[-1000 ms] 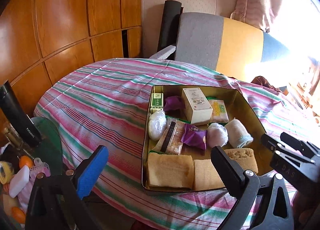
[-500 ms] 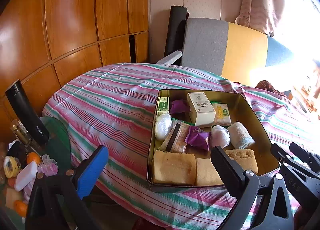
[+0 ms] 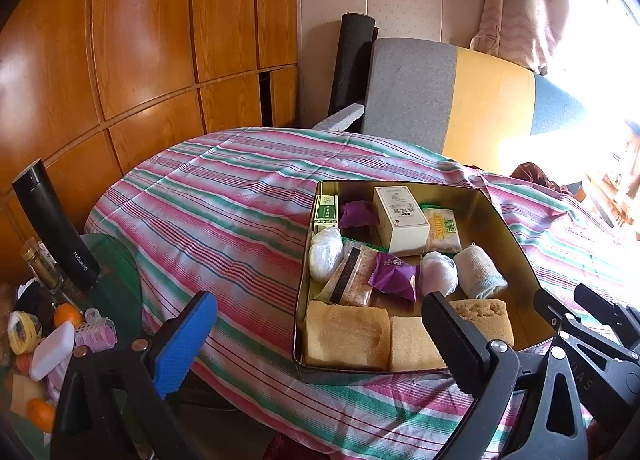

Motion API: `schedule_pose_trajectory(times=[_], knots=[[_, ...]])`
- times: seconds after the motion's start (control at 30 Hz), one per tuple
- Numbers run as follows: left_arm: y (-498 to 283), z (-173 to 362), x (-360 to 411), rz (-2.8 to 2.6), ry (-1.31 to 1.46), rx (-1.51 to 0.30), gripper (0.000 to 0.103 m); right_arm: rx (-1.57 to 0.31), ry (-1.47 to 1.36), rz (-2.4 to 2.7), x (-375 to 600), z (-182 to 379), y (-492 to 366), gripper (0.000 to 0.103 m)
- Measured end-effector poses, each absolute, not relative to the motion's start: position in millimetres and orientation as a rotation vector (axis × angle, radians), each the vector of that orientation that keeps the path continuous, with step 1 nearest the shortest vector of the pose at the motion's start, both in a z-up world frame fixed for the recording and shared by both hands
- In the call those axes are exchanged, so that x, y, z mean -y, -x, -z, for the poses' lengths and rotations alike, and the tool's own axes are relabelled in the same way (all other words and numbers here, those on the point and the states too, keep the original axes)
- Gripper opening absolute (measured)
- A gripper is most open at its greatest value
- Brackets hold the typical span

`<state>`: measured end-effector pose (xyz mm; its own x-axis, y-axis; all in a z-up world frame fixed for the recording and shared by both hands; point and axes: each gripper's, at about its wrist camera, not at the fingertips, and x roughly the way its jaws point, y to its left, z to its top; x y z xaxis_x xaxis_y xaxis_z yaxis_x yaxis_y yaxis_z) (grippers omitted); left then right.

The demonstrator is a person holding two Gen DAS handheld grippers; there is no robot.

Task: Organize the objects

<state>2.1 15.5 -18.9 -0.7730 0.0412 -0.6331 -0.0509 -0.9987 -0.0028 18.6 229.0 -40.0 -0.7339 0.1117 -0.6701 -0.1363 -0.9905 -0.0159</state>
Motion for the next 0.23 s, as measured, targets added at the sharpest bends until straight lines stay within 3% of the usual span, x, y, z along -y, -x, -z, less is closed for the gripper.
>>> schedule_pose_trajectory(times=[0.23], knots=[[-2.5,16.7,-15.9,-2.926,1.032,-0.045,0.103,-0.052,1.085,-2.816,-228.4,40.7,-17.2,0.060]])
